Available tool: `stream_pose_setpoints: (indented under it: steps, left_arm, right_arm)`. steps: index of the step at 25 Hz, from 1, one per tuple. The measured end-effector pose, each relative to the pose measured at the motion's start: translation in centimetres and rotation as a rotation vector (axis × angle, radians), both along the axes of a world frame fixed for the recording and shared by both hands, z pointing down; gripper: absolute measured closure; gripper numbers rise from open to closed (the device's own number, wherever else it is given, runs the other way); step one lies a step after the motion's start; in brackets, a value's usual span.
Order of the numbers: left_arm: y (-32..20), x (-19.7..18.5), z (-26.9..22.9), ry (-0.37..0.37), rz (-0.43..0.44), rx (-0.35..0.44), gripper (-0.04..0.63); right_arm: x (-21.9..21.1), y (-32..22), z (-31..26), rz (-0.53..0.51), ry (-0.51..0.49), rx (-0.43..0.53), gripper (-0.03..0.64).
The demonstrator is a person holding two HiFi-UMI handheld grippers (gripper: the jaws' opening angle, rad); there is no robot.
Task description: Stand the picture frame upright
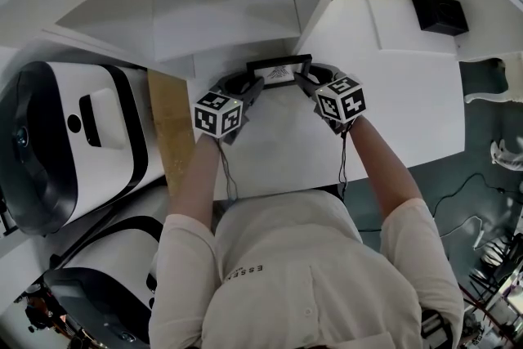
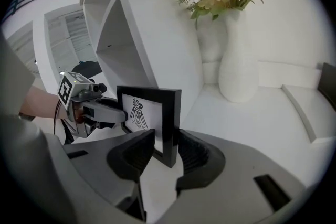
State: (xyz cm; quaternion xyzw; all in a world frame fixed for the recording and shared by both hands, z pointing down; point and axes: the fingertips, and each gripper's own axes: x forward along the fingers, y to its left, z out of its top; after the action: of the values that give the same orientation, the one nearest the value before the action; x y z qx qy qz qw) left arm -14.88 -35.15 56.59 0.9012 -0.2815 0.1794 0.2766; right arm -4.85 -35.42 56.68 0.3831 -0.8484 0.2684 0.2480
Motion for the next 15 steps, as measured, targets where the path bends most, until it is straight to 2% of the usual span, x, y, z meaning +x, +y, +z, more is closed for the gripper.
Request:
stream_pose_setpoints:
  steps: [8, 15]
  left_arm:
    - [-1.4, -0.6, 0.2, -0.115, -0.007, 0.039, 0.491]
    - [-1.9, -1.0, 0.1, -0.111, -0.027, 0.019, 0.491]
  right_arm:
    - [-0.4, -1.2, -0.3, 0.016, 0.079, 0.071, 0.482]
    - [-0.7, -1.5, -0.4, 0.003, 0.085, 0.091, 0.482]
